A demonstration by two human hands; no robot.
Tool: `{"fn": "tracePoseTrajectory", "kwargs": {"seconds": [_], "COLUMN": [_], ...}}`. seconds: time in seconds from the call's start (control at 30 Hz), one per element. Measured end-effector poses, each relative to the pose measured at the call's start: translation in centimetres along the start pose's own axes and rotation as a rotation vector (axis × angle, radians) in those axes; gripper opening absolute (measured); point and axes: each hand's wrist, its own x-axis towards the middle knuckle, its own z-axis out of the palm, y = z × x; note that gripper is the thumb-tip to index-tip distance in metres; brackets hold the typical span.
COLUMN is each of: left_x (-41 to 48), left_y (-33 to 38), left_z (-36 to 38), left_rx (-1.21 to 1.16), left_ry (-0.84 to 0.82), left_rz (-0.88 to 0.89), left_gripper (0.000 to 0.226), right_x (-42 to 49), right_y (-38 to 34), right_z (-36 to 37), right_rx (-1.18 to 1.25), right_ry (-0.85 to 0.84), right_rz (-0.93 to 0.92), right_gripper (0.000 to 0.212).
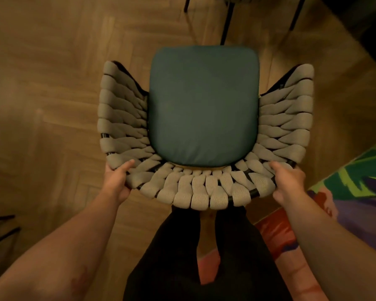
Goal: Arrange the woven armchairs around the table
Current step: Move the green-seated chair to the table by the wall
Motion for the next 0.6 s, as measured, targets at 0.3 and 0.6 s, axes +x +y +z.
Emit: {"fn": "tracePoseTrajectory", "kwargs": {"seconds": [0.3,0.6], "left_x": [0.5,0.5], "left_y": [0.6,1.8], "left_z": [1.8,6.0], "left_rx": [0.084,0.29], "left_ry": [0.019,-0.152], "left_rz": [0.045,0.024], "left_gripper": [0.068,0.07], "right_x": [-0.7,-2.1], "right_y": [0.8,3.8], "right_z": [-0.7,-5.0], "right_rx": [0.034,0.201], "right_ry": [0.077,0.204], "right_rz": [-0.044,0.029], "right_gripper": [0.041,0.038]}}
